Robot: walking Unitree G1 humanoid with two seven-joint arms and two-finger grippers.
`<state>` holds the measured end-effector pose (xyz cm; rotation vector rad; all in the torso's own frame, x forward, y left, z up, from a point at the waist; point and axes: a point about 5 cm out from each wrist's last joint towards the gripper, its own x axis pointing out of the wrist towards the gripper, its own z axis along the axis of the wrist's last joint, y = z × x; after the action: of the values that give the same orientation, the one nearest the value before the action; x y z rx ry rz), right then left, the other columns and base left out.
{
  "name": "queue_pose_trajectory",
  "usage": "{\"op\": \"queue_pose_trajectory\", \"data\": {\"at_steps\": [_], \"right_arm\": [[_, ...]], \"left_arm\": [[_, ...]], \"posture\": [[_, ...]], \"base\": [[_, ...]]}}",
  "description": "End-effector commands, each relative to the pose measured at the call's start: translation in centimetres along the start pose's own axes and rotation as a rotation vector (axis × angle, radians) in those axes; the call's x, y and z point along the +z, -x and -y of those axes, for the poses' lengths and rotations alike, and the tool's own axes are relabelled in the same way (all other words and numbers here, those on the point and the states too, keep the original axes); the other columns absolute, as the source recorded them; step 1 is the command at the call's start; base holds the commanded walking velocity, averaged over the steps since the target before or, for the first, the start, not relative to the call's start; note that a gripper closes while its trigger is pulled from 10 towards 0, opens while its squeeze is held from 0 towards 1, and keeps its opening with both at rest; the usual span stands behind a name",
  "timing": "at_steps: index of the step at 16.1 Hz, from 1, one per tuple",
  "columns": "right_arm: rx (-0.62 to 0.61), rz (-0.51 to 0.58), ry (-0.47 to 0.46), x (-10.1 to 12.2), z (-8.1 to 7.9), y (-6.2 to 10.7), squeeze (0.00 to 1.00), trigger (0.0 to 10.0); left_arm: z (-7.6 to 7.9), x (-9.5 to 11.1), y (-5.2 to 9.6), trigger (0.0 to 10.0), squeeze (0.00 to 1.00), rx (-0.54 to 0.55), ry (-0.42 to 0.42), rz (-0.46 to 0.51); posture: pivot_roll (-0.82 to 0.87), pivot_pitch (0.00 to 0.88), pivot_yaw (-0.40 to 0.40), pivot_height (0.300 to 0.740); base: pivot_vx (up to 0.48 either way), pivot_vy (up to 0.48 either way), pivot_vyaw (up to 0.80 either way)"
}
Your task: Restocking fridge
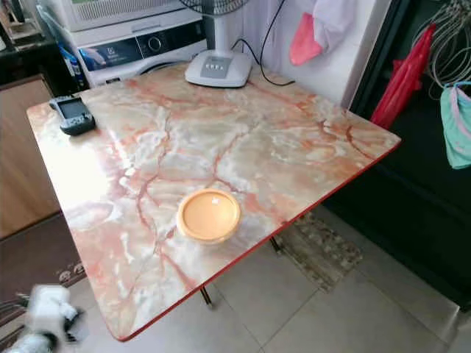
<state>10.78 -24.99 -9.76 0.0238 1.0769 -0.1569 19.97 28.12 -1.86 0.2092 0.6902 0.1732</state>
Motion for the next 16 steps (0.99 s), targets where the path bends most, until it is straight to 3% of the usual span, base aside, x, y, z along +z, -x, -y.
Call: {"op": "queue_pose_trajectory", "data": {"at_steps": [1, 4, 11, 16], "right_arm": [[-0.006, -0.008, -0.021, -0.4, 0.0, 0.1, 0.00, 10.0], [-0.010, -0.006, -0.041, -0.5, -0.2, 0.1, 0.00, 10.0], [-0.020, -0.006, -0.095, -1.0, -0.6, 0.1, 0.00, 10.0], [-0.019, -0.009, -0.092, -1.0, -0.2, 0.2, 0.00, 10.0]], "left_arm": [[1.7, -1.5, -0.5, 10.0, 0.00, -0.057, -0.055, -0.025], [4.5, -3.8, -0.8, 10.0, 0.00, -0.142, -0.156, -0.135], [4.2, -4.4, -0.9, 10.0, 0.00, -0.086, -0.138, -0.153], [5.2, -5.2, -0.7, 10.0, 0.00, -0.107, -0.104, -0.207]], "posture": [[0.19, 0.022, -0.014, 0.740], [0.15, 0.001, 0.012, 0.740], [0.12, 0.000, 0.031, 0.740], [0.14, 0.008, 0.019, 0.740]], "base": [[0.000, 0.000, 0.00], [0.000, 0.000, 0.00], [0.000, 0.000, 0.00], [0.000, 0.000, 0.00]]}}
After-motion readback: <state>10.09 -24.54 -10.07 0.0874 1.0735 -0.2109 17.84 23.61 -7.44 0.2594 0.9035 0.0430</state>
